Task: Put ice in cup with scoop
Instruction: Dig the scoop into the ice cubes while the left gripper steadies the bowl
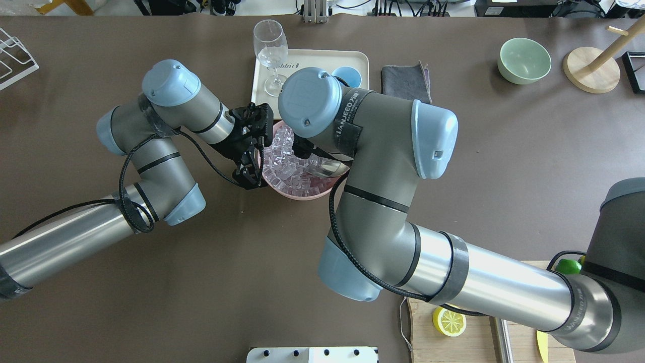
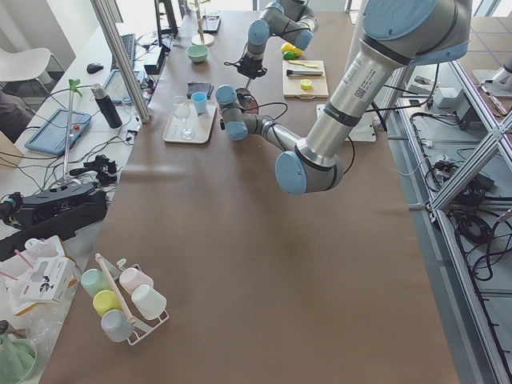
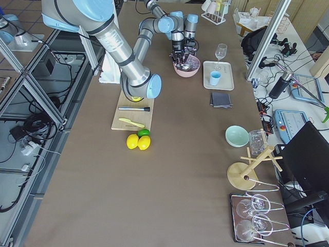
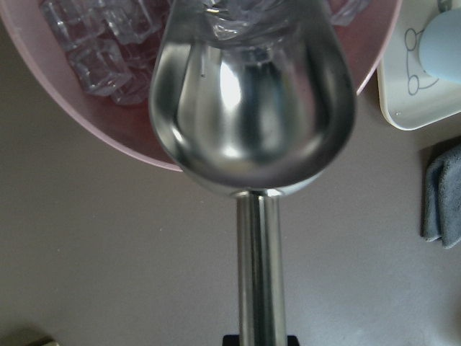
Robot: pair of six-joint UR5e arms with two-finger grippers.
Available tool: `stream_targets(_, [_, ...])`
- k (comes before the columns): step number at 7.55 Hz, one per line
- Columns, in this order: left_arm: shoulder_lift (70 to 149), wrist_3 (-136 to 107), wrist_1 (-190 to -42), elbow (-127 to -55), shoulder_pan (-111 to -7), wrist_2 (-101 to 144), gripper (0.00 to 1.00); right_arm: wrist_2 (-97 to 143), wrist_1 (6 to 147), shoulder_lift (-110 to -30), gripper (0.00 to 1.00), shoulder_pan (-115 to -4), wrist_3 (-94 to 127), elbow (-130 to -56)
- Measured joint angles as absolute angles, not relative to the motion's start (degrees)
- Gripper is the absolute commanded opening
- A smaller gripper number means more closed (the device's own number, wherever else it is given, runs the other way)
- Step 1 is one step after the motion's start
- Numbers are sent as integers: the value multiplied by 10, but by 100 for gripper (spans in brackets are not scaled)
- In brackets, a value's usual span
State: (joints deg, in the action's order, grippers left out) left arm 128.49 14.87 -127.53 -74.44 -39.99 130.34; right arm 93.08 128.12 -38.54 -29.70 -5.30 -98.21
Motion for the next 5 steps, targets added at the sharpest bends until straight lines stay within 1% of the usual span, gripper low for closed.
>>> stream_targets(1, [1285, 149, -1275, -744, -400, 1303, 99, 931, 1234, -422, 0, -297, -33, -1006])
stream_targets(3, [1285, 149, -1275, -744, -400, 1303, 99, 931, 1122, -490, 0, -297, -3, -1028])
stream_targets(5, [1285, 149, -1276, -744, -400, 1303, 99, 935, 1046, -529, 0, -297, 16, -1042])
